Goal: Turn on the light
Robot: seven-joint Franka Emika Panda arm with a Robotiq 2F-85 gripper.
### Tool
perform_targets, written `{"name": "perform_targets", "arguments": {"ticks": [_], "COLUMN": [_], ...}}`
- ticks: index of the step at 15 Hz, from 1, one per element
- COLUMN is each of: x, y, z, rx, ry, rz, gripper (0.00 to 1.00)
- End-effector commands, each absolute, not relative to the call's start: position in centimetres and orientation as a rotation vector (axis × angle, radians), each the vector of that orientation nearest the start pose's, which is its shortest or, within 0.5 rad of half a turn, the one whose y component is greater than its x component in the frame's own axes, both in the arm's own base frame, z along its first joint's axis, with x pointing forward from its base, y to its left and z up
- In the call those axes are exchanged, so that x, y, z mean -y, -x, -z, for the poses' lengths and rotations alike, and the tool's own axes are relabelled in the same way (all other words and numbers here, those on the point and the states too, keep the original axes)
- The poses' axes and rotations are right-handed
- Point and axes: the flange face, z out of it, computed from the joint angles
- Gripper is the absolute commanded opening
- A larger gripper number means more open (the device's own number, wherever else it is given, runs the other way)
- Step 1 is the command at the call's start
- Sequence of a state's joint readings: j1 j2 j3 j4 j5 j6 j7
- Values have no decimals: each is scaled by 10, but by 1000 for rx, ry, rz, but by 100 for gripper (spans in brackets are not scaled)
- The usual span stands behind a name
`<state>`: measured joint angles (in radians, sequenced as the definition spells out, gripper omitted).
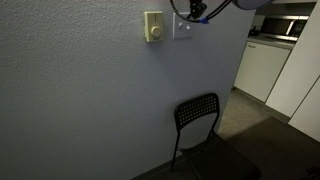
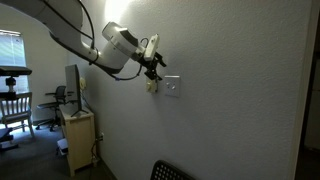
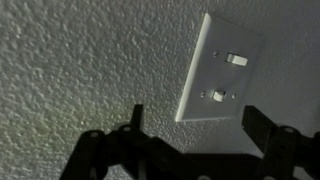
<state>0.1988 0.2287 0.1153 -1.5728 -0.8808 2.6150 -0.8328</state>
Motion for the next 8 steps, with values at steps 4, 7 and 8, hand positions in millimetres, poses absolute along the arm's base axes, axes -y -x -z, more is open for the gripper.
{"name": "perform_targets", "arguments": {"ticks": [4,7,8], "x": [-203,-208,-208], "y": [-650,-648,-649], "z": [-604,-602,-602], "rx": [-1627,-1643,-1642], "ry": [-1437,-1442,-1443], "rz": [-652,-659,-659], "gripper": [100,100,100]}}
